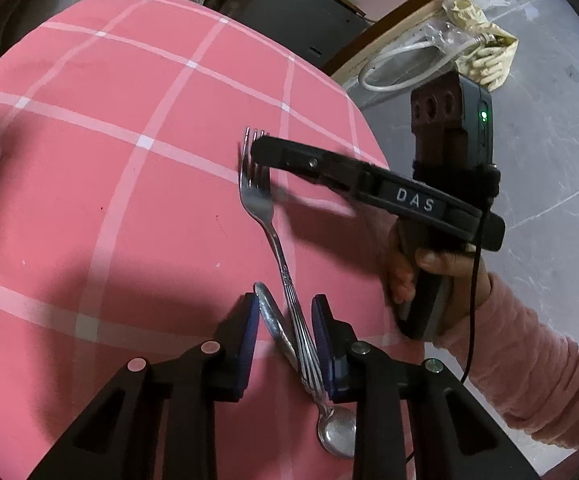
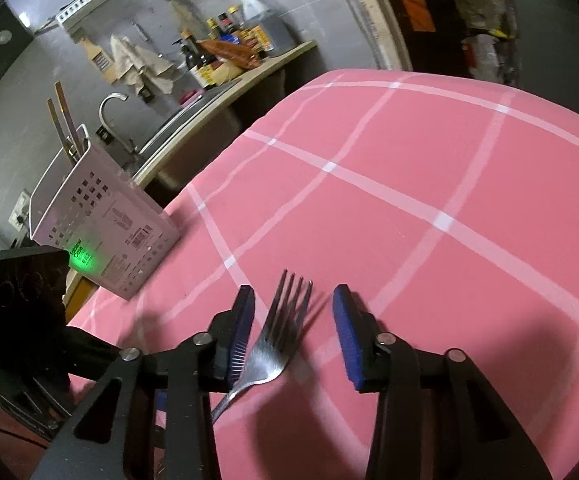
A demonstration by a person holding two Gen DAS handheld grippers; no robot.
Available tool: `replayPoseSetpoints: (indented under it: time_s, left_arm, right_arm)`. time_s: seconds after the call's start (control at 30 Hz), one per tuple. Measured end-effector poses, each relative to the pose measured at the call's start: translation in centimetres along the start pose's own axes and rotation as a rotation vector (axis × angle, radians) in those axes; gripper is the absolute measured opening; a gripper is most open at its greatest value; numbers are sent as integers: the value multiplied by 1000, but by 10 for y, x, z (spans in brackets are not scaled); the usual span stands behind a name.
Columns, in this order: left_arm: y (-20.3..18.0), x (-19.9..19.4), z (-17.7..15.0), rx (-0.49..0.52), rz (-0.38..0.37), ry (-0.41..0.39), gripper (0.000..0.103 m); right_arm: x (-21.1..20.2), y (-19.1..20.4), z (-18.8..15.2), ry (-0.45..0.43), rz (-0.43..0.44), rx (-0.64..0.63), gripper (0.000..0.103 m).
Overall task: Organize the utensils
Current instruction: 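Close the right tool on the silver fork while the left tool lowers over the silver spoon, then lift the fork with the right tool while the left tool grasps and lifts the spoon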
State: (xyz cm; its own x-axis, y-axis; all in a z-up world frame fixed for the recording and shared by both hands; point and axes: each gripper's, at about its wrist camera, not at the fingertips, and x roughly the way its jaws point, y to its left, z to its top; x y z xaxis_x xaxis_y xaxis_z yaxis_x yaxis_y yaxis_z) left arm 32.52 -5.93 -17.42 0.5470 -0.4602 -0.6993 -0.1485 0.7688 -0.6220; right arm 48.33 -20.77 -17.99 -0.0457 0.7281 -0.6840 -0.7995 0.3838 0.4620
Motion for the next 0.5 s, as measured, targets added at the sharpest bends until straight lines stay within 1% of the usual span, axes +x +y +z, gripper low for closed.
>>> replayPoseSetpoints:
  time_s: [0.03, 0.07, 0.1, 0.2, 0.37, 0.5]
  left_arm:
    - [1, 0, 0, -11, -4, -1, 23]
    - [4, 0, 0, -21, -6, -2, 21]
    - [6, 0, 0, -31, -7, -2, 18]
    - [12, -1, -2, -47, -14, 1, 14]
    - [16, 3, -1, -85, -34, 21, 14]
    - [14, 3, 1, -88, -27, 39, 14]
  right_arm:
    - [2, -1, 2, 4, 5, 0, 20]
    - [4, -1, 2, 15, 15, 6, 16]
    - [5, -3, 1, 17, 25, 10, 15]
    - [1, -1, -5, 5, 28, 7, 11]
    - [-18, 1, -21, -20, -14, 21, 8]
    - [-47, -1, -41, -53, -51, 51, 7]
